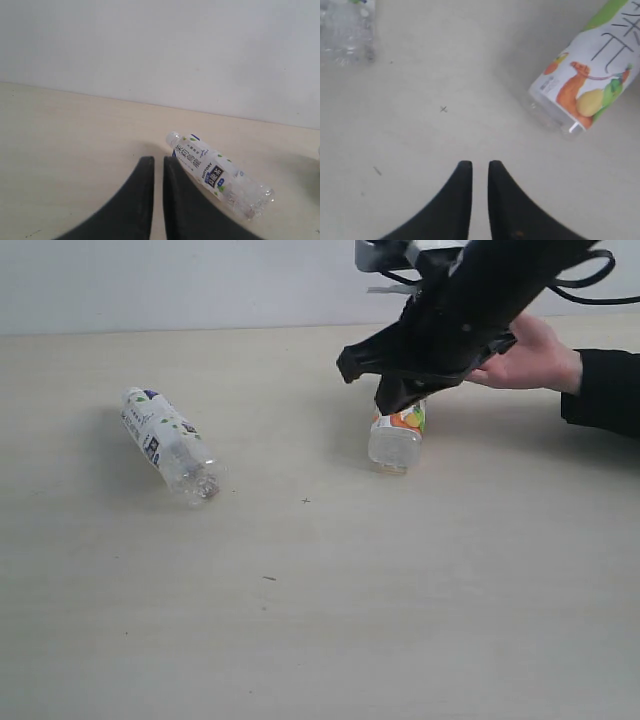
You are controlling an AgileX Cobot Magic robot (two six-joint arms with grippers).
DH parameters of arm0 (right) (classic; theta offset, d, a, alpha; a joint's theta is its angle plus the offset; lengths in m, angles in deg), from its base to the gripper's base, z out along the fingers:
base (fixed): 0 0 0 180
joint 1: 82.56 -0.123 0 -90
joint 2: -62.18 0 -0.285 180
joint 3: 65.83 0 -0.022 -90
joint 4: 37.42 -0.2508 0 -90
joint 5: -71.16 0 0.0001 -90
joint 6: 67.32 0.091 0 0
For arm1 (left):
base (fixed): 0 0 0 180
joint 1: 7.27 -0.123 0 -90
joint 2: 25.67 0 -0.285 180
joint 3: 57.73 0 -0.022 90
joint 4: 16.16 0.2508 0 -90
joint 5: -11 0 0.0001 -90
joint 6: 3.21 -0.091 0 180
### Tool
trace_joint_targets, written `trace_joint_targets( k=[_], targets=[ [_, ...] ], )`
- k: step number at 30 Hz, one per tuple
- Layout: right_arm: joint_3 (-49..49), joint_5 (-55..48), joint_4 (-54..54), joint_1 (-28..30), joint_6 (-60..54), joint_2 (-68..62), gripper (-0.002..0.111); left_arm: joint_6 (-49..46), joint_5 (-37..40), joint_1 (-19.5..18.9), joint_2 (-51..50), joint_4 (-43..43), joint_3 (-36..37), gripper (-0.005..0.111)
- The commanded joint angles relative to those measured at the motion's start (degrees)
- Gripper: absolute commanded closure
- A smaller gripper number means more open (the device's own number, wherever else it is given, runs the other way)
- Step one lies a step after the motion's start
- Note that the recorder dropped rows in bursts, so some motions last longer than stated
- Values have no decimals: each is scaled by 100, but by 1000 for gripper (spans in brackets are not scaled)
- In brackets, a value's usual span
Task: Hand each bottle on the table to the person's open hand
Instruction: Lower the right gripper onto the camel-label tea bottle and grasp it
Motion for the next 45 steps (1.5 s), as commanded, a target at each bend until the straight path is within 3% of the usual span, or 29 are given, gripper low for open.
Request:
trace_joint_targets(
  k=[1, 6, 8, 17, 24, 32, 38, 45],
  targets=[
    [-338, -76, 1057, -160, 1504, -320, 74, -5, -4, 40, 36, -1, 2, 97],
    [-348, 155, 1123, -160, 1712, -548, 40, -5, -4, 40, 36, -1, 2, 97],
    [-348, 405, 1125, -174, 1847, -596, 35, -5, -4, 40, 36, -1, 2, 97],
    [-348, 877, 1745, -174, 3143, -844, 34, -5, -4, 40, 36, -1, 2, 97],
    [-348, 994, 2197, -174, 3575, -1163, 23, -5, -4, 40, 36, -1, 2, 97],
    [-348, 1497, 2700, -174, 4361, -1430, 23, -5, -4, 40, 36, -1, 2, 97],
    [-348, 1605, 3661, -174, 5411, -1550, 23, -5, -4, 40, 36, -1, 2, 97],
    [-348, 1837, 3795, -174, 5500, -1669, 23, -5, -4, 40, 36, -1, 2, 97]
  ],
)
